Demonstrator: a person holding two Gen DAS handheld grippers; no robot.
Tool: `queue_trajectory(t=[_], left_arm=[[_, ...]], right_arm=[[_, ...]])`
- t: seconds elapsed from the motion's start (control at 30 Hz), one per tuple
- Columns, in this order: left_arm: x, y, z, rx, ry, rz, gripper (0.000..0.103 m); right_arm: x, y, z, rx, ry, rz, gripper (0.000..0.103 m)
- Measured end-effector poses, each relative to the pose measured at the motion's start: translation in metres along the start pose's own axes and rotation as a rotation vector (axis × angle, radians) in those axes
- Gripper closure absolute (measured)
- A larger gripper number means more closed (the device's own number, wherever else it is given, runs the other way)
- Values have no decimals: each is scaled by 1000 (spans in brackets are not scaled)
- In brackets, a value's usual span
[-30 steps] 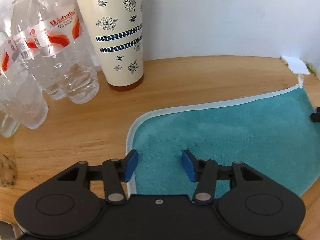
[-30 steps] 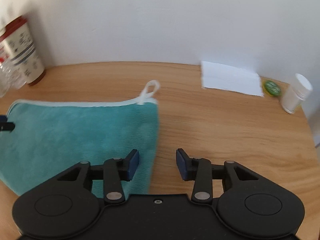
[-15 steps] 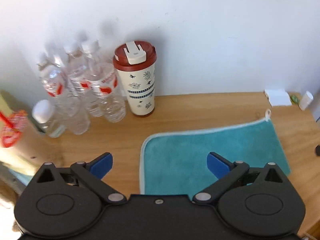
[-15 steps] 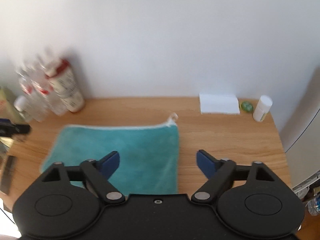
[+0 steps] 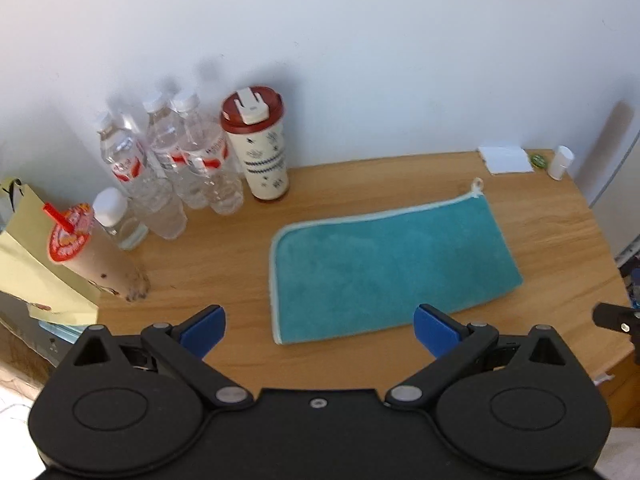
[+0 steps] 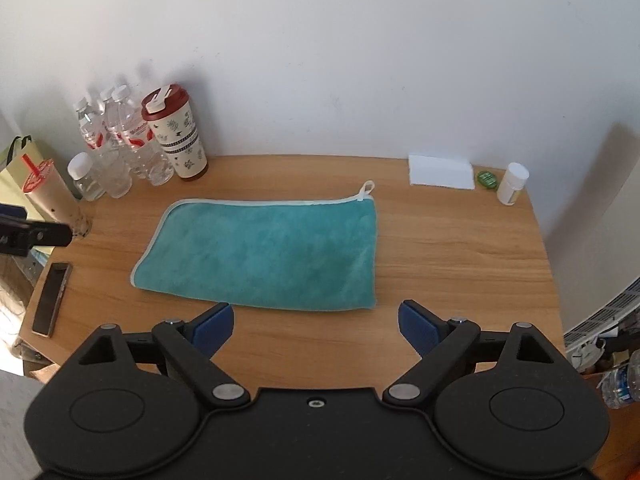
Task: Fold towel
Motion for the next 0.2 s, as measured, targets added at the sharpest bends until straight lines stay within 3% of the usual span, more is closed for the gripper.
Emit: queue_trajectory(t=[0.2], left_arm=[[15,-6,-8,16,-1,-18,0]], right_arm=[[1,-10,-10,-15,13,-15,10]])
Point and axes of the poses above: each gripper's, at about its wrist camera, not at the fingertips, and y roughly the way its jaws point, x to its right, z to its top, the point moved 7 cm from there along y, roughly the way its jaws point, and after that the axes turned 7 degrees about -z, right-handed, at the moved point
